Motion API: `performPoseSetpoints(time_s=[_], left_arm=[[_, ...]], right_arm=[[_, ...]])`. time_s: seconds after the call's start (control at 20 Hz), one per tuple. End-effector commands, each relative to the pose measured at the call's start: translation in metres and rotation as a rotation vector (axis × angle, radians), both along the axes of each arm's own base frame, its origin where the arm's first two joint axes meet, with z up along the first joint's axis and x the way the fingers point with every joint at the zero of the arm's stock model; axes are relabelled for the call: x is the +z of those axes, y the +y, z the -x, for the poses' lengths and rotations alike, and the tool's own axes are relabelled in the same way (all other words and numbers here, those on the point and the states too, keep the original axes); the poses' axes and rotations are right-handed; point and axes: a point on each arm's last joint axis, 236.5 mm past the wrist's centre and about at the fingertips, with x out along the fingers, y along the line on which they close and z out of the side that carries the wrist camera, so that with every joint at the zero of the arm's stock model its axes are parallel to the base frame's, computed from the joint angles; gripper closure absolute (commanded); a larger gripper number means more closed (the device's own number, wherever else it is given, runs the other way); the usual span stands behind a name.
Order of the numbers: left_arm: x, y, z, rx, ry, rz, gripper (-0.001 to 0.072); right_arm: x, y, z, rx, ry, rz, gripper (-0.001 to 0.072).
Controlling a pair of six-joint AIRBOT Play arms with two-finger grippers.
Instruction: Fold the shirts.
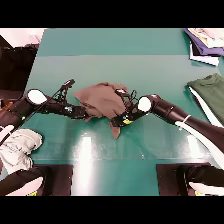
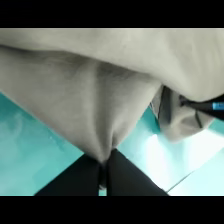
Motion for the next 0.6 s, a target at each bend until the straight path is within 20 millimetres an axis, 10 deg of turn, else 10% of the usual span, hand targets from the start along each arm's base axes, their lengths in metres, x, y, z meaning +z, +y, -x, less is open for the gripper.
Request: performPoseSetpoints(time_s=[0.0, 0.3, 0.55], left_arm=[[0.013, 0.013, 0.002, -0.088, -0.024, -0.086, 0.0678], [0.176, 0.074, -0.039, -0.060, -0.402, -0.237, 0.0678], [0.311, 0.082, -0.010, -0.050, -0.706, -0.250, 0.0678]], right_arm=[[0.026, -0.025, -0.019, 0.005, -0.102, 0.042, 0.0687], [0.185, -0.161, -0.079, -0.236, -0.357, 0.091, 0.0688], [0.329, -0.241, -0.068, -0.465, -0.675, 0.027, 0.0688]])
